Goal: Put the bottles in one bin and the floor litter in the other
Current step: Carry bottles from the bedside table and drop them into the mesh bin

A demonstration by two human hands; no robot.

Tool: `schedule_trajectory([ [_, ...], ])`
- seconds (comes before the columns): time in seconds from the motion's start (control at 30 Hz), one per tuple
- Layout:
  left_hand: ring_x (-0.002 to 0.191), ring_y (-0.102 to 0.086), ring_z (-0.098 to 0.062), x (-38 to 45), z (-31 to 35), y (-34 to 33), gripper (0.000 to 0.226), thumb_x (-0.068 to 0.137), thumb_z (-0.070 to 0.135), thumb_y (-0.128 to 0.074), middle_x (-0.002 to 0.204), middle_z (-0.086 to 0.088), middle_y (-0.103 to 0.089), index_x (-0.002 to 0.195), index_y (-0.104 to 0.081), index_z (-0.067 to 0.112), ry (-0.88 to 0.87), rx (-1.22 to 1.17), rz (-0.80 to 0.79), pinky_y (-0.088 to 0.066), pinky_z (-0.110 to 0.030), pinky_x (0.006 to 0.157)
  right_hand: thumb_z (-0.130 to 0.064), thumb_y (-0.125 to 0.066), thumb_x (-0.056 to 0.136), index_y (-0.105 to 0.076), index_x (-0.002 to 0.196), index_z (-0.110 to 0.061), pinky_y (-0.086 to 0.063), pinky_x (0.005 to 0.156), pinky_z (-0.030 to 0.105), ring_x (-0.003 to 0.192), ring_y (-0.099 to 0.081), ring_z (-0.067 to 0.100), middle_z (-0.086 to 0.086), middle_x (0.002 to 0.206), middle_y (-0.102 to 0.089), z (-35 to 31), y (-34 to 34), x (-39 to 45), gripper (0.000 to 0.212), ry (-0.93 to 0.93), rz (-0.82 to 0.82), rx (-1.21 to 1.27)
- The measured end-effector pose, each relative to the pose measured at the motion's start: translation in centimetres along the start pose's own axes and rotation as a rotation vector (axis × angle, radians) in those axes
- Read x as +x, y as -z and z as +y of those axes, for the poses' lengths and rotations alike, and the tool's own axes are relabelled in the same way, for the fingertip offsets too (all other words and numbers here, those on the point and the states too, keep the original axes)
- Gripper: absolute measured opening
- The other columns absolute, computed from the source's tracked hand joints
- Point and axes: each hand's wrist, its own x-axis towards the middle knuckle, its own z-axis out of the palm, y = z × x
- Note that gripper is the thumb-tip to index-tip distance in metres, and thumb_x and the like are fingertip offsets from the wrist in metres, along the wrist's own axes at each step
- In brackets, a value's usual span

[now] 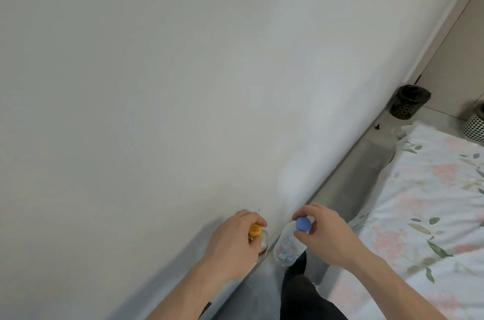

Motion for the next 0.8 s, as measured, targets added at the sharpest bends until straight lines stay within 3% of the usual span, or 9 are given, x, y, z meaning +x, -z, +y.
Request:
schedule_trajectory([
  [0.33,0.087,-0.058,-0.003,16.1,6.6,-1.7,0.028,0.090,0.025,-0.055,0.113,0.025,-0.057,0.113,-0.061,0.040,-0.090,0.011,-0.034,-0.049,-0.022,0.080,-0.033,-0.070,0.082,-0.066,0.098,-0.042,-0.044,0.068,0.015,0.079,-0.063,0.001,-0.024,0.100,-0.060,8.0,8.9,9.0,0.019,-0.109,0.117,0.097],
  [0.5,0.088,-0.058,-0.002,26.0,12.2,-3.3,0.027,0.091,0.026,-0.055,0.114,0.025,-0.058,0.113,-0.061,0.041,-0.115,0.043,-0.073,-0.051,-0.024,0.083,-0.032,-0.071,0.082,-0.066,0.099,-0.040,-0.047,0.074,0.017,0.084,-0.062,0.000,-0.024,0.099,-0.060,14.3,15.2,14.1,0.019,-0.147,0.147,0.125],
  [0.8,0.090,-0.058,-0.008,41.7,23.6,-6.3,0.028,0.090,0.023,-0.055,0.113,0.020,-0.059,0.112,-0.062,0.039,-0.197,0.056,-0.137,-0.052,-0.031,0.085,-0.030,-0.071,0.085,-0.066,0.101,-0.038,-0.042,0.072,0.013,0.084,-0.059,-0.003,-0.025,0.098,-0.057,23.6,26.8,19.8,0.019,-0.204,0.218,0.111],
])
